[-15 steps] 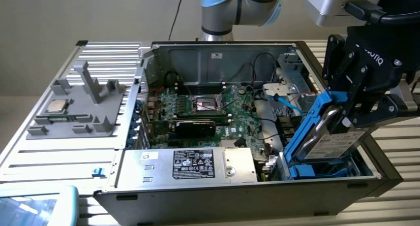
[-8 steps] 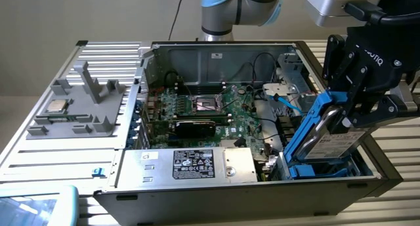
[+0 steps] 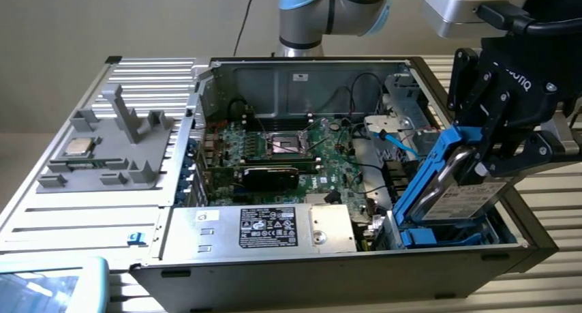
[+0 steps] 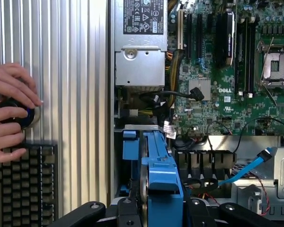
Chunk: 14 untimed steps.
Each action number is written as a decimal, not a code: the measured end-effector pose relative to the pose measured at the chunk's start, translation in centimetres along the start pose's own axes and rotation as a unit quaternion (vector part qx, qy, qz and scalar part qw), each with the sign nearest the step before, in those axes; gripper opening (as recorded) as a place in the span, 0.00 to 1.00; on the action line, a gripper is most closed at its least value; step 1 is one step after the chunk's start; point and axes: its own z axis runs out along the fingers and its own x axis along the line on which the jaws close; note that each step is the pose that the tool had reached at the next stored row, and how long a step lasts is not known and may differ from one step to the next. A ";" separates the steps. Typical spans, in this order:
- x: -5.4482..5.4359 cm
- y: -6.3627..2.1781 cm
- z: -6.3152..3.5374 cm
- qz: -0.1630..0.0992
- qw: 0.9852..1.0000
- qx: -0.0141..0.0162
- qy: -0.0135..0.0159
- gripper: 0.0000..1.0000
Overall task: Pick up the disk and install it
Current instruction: 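Insert the disk into the insertion slot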
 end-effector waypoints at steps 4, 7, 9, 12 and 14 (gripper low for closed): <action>0.0 0.00 0.00 0.000 1.000 0.000 0.000 0.38; 0.0 0.00 0.00 0.000 1.000 0.000 0.000 0.37; 0.0 0.08 0.00 0.000 1.000 0.000 0.000 0.37; 0.0 0.09 0.00 0.000 1.000 0.000 0.000 0.37; 0.0 0.09 0.00 0.000 1.000 0.001 0.000 0.37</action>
